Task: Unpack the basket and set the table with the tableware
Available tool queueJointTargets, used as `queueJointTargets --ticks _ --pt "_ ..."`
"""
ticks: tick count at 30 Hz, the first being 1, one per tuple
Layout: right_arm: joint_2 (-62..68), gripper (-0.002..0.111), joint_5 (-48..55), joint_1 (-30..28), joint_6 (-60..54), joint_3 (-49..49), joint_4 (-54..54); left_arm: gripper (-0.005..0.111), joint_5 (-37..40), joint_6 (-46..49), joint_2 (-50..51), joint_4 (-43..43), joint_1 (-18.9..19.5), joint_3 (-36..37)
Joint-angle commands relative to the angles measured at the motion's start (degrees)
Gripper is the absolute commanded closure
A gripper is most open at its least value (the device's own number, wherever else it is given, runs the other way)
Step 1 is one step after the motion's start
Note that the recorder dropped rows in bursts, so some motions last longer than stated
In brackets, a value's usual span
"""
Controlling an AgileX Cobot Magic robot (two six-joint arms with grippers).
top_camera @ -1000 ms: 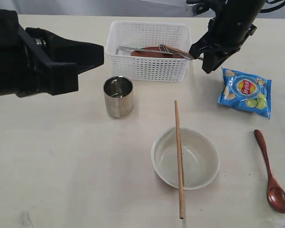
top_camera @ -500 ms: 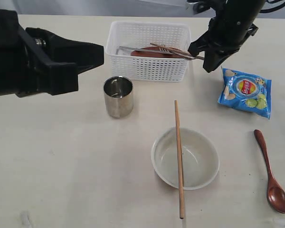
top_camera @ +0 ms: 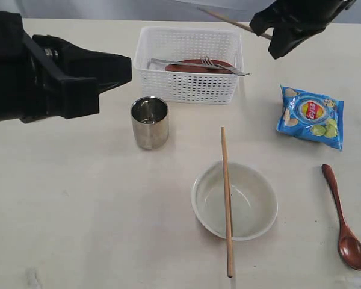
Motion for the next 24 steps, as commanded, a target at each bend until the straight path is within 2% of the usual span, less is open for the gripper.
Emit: queueJointTargets --ticks 1,4,8,14,16,17,19,22,24 --pt "-8.6 0.109 -1.5 0.0 4.2 4.5 -0.3 0.107 -1.7 -0.4 -0.3 -0.3 0.1 0.3" --pt "-17.4 0.109 -5.1 0.1 7.4 12.4 -0.4 0.107 -2.2 -0.4 -0.3 -0.3 0.1 0.3" --pt "-31.0 0.109 -12.4 2.9 14.7 27.8 -0.8 0.107 -3.0 -0.4 -0.2 -0.3 0.1 0.3" --pt "-49.1 0.109 -22.7 15.0 32.1 48.3 -0.9 0.106 -3.4 -5.4 3.6 -0.3 0.1 0.3" --pt "-57.4 0.109 -28.3 21.8 45.0 57.1 -3.8 0.102 -4.6 -8.3 6.8 -0.3 0.1 0.3" --pt "-61.5 0.109 -30.7 26.2 53.6 61.2 -7.1 0.094 -6.4 -9.6 8.6 -0.3 0.1 0.3" --pt "-65.8 0.109 -32.5 31.2 63.0 66.0 -10.1 0.082 -9.8 -11.2 11.4 -0.3 0.1 0.3" --pt "-67.4 0.109 -37.2 36.0 66.6 70.4 -9.7 0.068 -13.8 -16.9 16.3 -0.3 -0.5 0.3" --pt "-66.1 0.109 -41.3 38.7 67.0 71.4 -9.7 0.067 -12.6 -17.2 21.6 -0.3 -4.0 -2.2"
